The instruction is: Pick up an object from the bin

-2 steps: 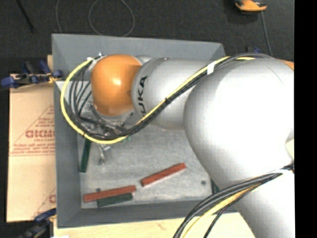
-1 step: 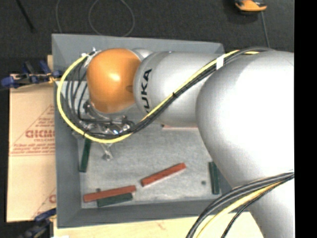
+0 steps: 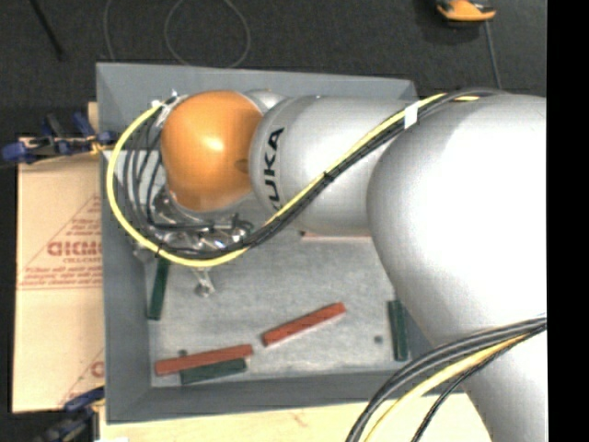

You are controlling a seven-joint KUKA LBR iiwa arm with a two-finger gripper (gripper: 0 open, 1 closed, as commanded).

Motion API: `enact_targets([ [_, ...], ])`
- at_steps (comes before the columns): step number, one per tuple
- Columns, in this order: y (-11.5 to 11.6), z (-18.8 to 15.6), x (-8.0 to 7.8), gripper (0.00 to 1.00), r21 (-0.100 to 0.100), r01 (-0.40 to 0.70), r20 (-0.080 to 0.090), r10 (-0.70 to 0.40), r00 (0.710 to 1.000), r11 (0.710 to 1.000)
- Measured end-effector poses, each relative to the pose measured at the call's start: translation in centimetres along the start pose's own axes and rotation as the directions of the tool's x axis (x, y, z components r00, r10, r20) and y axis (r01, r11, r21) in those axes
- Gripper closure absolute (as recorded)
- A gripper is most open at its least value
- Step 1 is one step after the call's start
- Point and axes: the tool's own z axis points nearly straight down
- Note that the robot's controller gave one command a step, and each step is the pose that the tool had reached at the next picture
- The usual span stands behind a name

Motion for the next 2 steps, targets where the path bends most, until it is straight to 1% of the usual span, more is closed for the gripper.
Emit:
enact_targets([
  [1,-0.5,2.83,-0.04,0.0,0.005,0.14,-0.005,-0.14,0.99,0.99],
  [2,-0.81,2.58,-0.07,0.0,0.001,0.135,-0.002,-0.135,0.991,0.991],
])
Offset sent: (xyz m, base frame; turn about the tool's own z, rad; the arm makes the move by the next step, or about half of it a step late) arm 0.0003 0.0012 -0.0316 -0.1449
